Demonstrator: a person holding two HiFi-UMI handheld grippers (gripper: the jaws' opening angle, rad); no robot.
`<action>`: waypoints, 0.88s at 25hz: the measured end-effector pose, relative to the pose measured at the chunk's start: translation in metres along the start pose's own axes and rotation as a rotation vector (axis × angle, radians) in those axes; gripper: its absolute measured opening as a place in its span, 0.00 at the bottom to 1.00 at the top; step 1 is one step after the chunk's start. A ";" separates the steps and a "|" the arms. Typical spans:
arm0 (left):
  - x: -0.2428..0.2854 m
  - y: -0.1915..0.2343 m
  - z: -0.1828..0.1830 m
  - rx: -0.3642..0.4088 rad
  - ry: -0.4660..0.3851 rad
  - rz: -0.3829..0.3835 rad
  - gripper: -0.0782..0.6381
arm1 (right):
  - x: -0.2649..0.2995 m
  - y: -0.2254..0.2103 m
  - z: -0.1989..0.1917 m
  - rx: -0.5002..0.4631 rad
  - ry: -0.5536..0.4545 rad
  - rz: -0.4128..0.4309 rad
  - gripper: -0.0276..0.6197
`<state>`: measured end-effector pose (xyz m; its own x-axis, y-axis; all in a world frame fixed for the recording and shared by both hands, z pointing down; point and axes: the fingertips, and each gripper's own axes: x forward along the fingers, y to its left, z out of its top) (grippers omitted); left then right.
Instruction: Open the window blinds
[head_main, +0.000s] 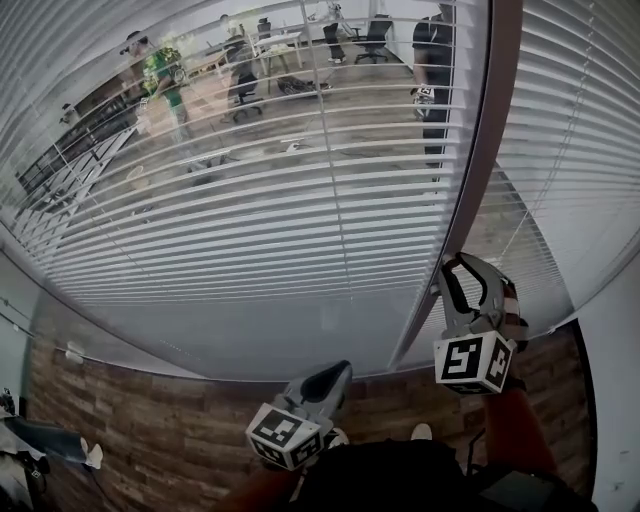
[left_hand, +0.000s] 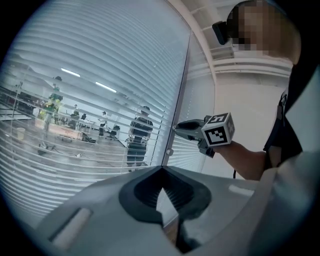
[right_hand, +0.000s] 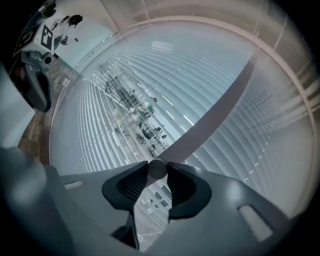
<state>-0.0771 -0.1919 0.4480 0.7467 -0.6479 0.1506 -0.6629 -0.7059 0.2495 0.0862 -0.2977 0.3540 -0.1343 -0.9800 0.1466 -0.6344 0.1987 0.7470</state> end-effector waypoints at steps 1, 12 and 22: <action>0.000 0.000 -0.001 0.002 -0.001 0.000 0.11 | 0.000 0.002 -0.001 -0.015 0.002 -0.003 0.27; 0.002 -0.003 0.006 0.001 -0.004 -0.005 0.11 | -0.009 -0.012 0.009 0.109 -0.054 -0.006 0.30; 0.001 0.000 0.005 -0.004 0.002 -0.004 0.11 | -0.006 -0.022 0.003 0.876 -0.170 0.173 0.28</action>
<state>-0.0763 -0.1938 0.4429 0.7495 -0.6446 0.1511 -0.6596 -0.7076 0.2535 0.0989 -0.2959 0.3348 -0.3475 -0.9357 0.0613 -0.9374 0.3451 -0.0468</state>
